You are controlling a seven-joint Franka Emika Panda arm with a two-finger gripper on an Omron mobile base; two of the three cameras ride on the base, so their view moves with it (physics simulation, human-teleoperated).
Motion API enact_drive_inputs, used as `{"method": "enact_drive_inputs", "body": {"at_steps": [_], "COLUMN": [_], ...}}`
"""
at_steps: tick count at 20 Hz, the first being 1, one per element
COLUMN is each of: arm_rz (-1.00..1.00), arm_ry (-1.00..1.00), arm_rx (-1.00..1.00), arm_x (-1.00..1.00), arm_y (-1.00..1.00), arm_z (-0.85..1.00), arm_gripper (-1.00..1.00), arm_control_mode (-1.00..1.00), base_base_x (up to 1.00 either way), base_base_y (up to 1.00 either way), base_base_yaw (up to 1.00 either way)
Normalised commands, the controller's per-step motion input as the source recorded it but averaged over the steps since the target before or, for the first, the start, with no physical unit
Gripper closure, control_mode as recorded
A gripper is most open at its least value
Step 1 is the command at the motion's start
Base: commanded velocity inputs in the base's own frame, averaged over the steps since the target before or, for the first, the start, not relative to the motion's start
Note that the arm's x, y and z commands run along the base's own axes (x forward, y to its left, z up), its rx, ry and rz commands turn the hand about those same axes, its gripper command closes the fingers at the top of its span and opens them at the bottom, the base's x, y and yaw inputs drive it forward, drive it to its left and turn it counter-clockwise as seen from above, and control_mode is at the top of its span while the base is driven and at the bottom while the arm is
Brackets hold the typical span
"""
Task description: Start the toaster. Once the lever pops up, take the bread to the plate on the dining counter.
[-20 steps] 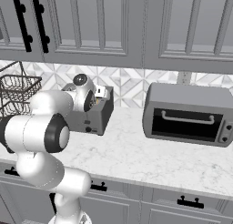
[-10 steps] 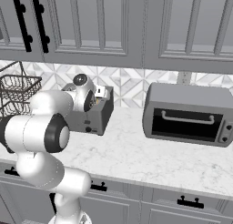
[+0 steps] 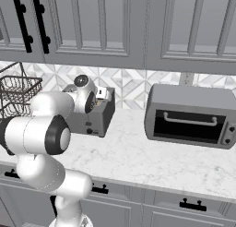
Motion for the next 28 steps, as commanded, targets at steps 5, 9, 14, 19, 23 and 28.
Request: {"method": "enact_drive_inputs", "body": {"at_steps": [5, 9, 14, 19, 23, 28], "arm_rz": [0.0, 0.0, 0.0, 0.0, 0.0, 0.0], "arm_ry": [0.0, 0.0, 0.0, 0.0, 0.0, 0.0], "arm_rx": [0.0, 0.0, 0.0, 0.0, 0.0, 0.0], "arm_x": [0.0, 0.0, 0.0, 0.0, 0.0, 0.0], "arm_y": [0.0, 0.0, 0.0, 0.0, 0.0, 0.0], "arm_z": [0.0, 0.0, 0.0, 0.0, 0.0, 0.0], "arm_gripper": [-1.0, -1.0, -1.0, -1.0, -1.0, -1.0], "arm_control_mode": [-1.0, -1.0, -1.0, -1.0, -1.0, -1.0], "base_base_x": [0.0, 0.0, 0.0, 0.0, 0.0, 0.0], "base_base_y": [0.0, 0.0, 0.0, 0.0, 0.0, 0.0], "base_base_yaw": [0.0, 0.0, 0.0, 0.0, 0.0, 0.0]}}
